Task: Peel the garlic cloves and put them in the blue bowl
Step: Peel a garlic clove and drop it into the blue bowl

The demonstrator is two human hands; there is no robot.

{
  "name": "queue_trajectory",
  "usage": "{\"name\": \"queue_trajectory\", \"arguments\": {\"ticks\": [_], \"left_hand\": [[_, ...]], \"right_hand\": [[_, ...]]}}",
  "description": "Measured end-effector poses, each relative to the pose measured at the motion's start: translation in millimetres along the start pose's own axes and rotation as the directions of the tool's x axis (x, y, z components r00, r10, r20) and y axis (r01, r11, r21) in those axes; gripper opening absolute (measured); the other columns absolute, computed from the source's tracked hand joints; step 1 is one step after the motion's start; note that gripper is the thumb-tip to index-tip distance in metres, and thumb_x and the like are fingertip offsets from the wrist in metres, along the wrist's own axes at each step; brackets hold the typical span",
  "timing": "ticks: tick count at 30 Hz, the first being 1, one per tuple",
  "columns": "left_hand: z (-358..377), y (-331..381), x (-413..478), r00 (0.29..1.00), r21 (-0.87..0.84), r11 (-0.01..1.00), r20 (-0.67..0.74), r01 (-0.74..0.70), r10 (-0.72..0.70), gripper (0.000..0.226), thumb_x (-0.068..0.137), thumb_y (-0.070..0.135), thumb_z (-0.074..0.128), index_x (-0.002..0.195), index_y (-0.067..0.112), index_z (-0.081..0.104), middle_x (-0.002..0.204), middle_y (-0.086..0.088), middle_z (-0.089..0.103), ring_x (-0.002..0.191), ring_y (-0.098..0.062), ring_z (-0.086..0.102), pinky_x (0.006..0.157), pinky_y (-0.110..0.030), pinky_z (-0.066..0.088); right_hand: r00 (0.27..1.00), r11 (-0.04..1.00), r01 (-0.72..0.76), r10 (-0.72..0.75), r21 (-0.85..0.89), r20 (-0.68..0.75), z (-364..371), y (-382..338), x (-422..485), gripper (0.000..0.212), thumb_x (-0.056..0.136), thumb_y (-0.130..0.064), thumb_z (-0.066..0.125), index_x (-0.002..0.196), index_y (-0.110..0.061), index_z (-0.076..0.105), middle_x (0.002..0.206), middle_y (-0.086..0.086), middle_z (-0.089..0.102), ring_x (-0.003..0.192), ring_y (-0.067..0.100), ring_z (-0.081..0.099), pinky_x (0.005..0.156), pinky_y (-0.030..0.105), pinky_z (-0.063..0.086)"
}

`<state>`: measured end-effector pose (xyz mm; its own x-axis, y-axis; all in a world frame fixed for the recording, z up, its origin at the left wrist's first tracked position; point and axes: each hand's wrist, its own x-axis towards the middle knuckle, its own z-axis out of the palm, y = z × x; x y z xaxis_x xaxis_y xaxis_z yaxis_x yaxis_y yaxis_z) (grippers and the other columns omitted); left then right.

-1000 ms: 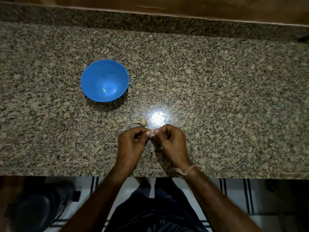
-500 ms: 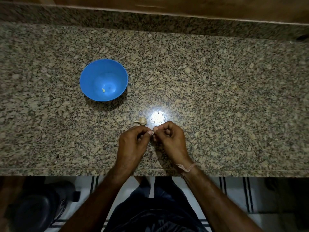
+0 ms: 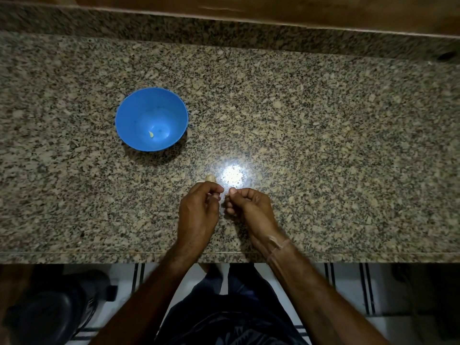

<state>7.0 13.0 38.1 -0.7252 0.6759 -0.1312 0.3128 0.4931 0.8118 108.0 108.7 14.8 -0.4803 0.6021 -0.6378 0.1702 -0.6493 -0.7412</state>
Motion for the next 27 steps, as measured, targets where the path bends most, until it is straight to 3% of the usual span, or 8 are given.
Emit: {"name": "queue_trajectory", "arguments": {"ticks": [5,10,14,17,19,22,24,27], "left_hand": [[-3,4,-3,0.999,-0.099,0.995,0.027,-0.02,0.023,0.008,0.096,0.014,0.07,0.093,0.019,0.075,0.087,0.013,0.072,0.084,-0.001,0.068,0.071,-0.014,0.052],[-6,7,-1,0.99,-0.254,0.957,0.063,0.14,-0.128,0.009,0.095,0.014,0.073,0.088,0.02,0.076,0.079,0.011,0.075,0.076,-0.002,0.071,0.068,-0.014,0.053],[-6,4,1,0.981,-0.256,0.951,0.137,0.171,-0.139,0.015,0.098,0.023,0.07,0.085,0.02,0.076,0.077,0.007,0.074,0.072,-0.006,0.069,0.064,-0.018,0.051],[-4,2,0,0.981,-0.201,0.967,0.151,0.154,-0.124,0.019,0.1,0.024,0.067,0.081,0.021,0.071,0.071,0.008,0.068,0.067,-0.004,0.062,0.062,-0.018,0.047],[1,2,-2,0.994,-0.158,0.985,0.087,0.073,-0.059,0.018,0.1,0.019,0.065,0.082,0.017,0.066,0.073,0.007,0.065,0.069,-0.004,0.061,0.062,-0.017,0.045],[8,-1,-7,0.995,-0.04,0.994,-0.014,-0.097,0.097,0.018,0.101,0.009,0.062,0.083,0.011,0.058,0.079,0.005,0.059,0.073,-0.008,0.056,0.063,-0.022,0.042],[10,-7,-7,0.999,-0.011,0.999,0.023,-0.049,0.049,0.02,0.102,0.013,0.06,0.083,0.013,0.057,0.076,0.002,0.059,0.07,-0.011,0.055,0.061,-0.025,0.04],[15,-12,-2,0.919,-0.252,0.899,0.265,0.359,-0.293,0.026,0.104,0.015,0.053,0.078,0.015,0.056,0.066,-0.002,0.051,0.055,-0.013,0.043,0.052,-0.029,0.033]], "right_hand": [[1.0,0.999,0.022,-0.022,-0.035,0.01,0,-3,-1,0.026,0.097,-0.022,0.075,0.092,0.004,0.071,0.074,0.014,0.071,0.072,0.026,0.065,0.079,0.044,0.057],[0.987,0.978,0.146,-0.134,-0.147,0.09,-4,-6,-2,0.025,0.098,-0.024,0.074,0.091,0.0,0.072,0.077,0.013,0.07,0.075,0.025,0.064,0.076,0.045,0.055],[0.95,0.854,0.31,-0.289,-0.419,0.114,-9,-8,1,0.023,0.098,-0.025,0.073,0.082,-0.008,0.072,0.076,0.007,0.072,0.072,0.017,0.065,0.07,0.038,0.055],[0.933,0.77,0.334,-0.351,-0.544,0.076,-5,-8,-4,0.026,0.098,-0.023,0.073,0.077,-0.008,0.067,0.068,0.001,0.066,0.064,0.009,0.059,0.06,0.025,0.048],[0.969,0.852,0.226,-0.247,-0.472,0.017,-1,-7,-4,0.031,0.098,-0.025,0.072,0.075,-0.006,0.066,0.068,0.005,0.066,0.063,0.013,0.059,0.061,0.029,0.05],[0.998,0.987,-0.064,0.062,-0.151,-0.017,9,-6,-9,0.034,0.1,-0.026,0.071,0.072,-0.007,0.065,0.064,0.011,0.063,0.06,0.023,0.056,0.061,0.036,0.047],[0.995,0.954,0.06,-0.082,-0.292,-0.063,9,-2,-10,0.03,0.099,-0.023,0.072,0.073,-0.009,0.066,0.068,0.007,0.068,0.062,0.021,0.06,0.061,0.034,0.049],[0.873,0.677,0.421,-0.483,-0.604,0.067,0,2,-9,0.02,0.097,-0.013,0.071,0.078,-0.01,0.066,0.069,-0.002,0.067,0.064,0.013,0.062,0.059,0.028,0.047]]}}
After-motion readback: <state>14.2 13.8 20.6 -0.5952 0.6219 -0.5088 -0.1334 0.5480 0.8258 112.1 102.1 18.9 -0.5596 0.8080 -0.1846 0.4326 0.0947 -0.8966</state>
